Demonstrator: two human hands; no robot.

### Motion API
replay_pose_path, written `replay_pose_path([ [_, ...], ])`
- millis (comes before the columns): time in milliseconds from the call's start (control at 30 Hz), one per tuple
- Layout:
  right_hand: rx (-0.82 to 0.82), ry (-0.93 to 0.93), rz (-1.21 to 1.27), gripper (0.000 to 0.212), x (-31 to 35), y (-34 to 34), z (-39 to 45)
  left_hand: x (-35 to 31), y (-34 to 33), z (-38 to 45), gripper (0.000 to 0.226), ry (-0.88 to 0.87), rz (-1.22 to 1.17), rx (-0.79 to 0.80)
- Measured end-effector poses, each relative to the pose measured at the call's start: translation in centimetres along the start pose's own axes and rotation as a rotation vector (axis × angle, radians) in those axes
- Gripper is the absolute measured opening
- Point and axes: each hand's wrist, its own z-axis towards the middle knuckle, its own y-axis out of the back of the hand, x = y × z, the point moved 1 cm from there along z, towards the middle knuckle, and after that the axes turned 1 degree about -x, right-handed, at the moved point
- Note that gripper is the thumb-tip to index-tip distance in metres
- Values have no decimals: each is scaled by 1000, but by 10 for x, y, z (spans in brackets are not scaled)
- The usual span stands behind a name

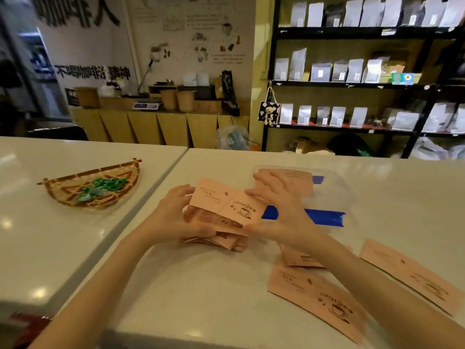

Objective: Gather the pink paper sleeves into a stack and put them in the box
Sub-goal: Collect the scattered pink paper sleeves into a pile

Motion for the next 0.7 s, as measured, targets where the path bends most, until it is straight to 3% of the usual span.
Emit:
replay_pose_path([
  [333, 192, 90, -278, 65, -3, -24, 10, 15, -2, -8, 103, 157, -50, 75],
  [533, 249, 76, -310, 67, -5, -11, 4, -15, -3, -12, 93, -11, 0, 13],
  [700, 122, -12, -123, 59, -9, 26, -21, -68, -16, -19, 71, -210, -63, -3],
])
